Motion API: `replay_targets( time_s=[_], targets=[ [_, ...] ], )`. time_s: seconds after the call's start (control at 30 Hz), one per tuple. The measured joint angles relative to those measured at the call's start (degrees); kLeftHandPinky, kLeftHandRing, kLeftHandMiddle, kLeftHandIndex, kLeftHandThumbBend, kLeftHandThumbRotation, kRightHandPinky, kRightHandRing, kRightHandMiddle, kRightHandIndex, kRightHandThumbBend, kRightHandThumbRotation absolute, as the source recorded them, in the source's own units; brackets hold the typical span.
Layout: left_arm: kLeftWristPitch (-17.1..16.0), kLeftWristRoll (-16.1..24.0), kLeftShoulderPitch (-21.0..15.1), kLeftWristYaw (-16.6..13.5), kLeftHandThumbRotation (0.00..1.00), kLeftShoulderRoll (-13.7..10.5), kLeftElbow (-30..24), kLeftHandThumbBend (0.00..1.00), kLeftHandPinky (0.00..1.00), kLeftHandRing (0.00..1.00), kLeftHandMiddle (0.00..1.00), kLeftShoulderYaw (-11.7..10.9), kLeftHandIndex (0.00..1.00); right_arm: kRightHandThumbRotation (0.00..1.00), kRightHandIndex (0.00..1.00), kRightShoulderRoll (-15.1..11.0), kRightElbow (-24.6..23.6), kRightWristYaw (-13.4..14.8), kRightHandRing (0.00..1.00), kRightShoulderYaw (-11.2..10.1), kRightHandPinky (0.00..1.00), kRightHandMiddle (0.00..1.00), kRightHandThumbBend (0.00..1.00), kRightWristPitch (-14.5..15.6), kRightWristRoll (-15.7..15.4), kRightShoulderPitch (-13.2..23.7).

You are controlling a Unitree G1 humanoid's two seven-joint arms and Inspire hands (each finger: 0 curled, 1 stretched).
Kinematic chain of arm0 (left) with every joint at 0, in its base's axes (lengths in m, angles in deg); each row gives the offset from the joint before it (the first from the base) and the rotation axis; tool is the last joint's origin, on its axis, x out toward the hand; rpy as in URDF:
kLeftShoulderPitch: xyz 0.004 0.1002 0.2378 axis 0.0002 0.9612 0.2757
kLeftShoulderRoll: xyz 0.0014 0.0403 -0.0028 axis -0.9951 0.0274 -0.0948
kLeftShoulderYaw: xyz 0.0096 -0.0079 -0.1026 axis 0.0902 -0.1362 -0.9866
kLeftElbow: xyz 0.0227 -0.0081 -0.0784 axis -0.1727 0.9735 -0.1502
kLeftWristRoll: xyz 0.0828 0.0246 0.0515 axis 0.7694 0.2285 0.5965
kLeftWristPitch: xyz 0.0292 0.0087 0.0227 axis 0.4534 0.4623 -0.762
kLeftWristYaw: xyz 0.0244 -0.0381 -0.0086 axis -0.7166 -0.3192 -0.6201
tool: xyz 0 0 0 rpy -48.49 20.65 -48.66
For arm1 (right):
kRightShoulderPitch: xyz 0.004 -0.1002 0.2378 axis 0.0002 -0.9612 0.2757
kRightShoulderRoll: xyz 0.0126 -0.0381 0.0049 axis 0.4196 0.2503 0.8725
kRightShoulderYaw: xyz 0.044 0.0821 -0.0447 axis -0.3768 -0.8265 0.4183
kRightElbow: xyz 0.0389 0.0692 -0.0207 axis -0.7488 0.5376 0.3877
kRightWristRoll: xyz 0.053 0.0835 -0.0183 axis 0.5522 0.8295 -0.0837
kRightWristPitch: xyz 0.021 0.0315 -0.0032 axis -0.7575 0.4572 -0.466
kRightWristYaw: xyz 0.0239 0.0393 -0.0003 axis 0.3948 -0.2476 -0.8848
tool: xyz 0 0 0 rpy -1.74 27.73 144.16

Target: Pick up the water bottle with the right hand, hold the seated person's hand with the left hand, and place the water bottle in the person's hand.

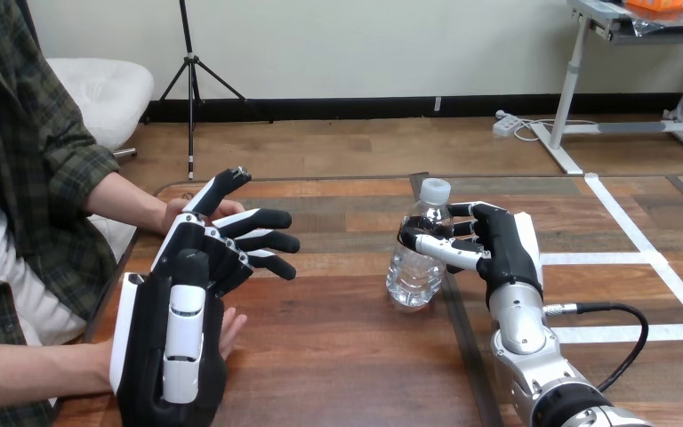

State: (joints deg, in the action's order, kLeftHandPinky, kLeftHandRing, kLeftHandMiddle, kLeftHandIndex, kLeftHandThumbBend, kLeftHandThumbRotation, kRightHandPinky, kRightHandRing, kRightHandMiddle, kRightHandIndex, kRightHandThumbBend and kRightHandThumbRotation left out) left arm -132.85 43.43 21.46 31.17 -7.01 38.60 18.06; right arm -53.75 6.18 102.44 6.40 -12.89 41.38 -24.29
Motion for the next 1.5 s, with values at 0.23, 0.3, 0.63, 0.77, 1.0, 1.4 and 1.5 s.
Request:
replay_targets(
  time_s=[0.23,0.3,0.63,0.77,1.0,1.4,1.5],
  targets=[
    [0.00,-0.03,0.02,0.00,0.91,0.00,0.00,0.50,0.47,0.59,0.66,0.00,0.81,0.00,0.60,0.01,0.00,0.22,0.45,0.10,0.40,0.49,0.73,0.00,-0.01,0.04],
    [0.00,-0.04,0.03,-0.01,0.91,0.00,0.00,0.50,0.47,0.59,0.66,0.00,0.81,0.00,0.60,0.01,0.00,0.27,0.45,0.14,0.40,0.49,0.73,0.00,-0.02,0.04],
    [-0.08,0.06,0.04,-0.03,0.92,-0.01,0.00,0.50,0.47,0.59,0.66,0.00,0.81,0.00,0.62,0.00,0.00,0.27,0.44,0.14,0.38,0.49,0.72,0.00,-0.01,0.04],
    [-0.16,0.05,0.04,-0.07,0.92,-0.02,0.00,0.49,0.47,0.59,0.66,0.00,0.81,0.00,0.62,0.00,0.00,0.26,0.44,0.14,0.38,0.49,0.72,0.00,0.00,0.04],
    [-0.18,-0.19,0.04,-0.05,0.91,-0.03,0.00,0.50,0.47,0.59,0.66,0.00,0.80,0.00,0.63,-0.01,0.00,0.26,0.45,0.14,0.40,0.50,0.72,-0.02,-0.01,0.04],
    [-0.18,-0.25,0.04,-0.02,0.91,-0.05,0.00,0.50,0.47,0.59,0.66,-0.01,0.81,0.00,0.62,-0.03,0.06,0.36,0.46,0.27,0.43,0.50,0.72,-0.72,-0.35,-0.08],
    [-0.18,-0.29,0.05,-0.02,0.91,-0.05,0.00,0.49,0.47,0.59,0.66,-0.01,0.81,0.00,0.61,-0.05,0.13,0.52,0.46,0.29,0.43,0.49,0.72,-1.52,-0.52,-0.28]
  ],
)
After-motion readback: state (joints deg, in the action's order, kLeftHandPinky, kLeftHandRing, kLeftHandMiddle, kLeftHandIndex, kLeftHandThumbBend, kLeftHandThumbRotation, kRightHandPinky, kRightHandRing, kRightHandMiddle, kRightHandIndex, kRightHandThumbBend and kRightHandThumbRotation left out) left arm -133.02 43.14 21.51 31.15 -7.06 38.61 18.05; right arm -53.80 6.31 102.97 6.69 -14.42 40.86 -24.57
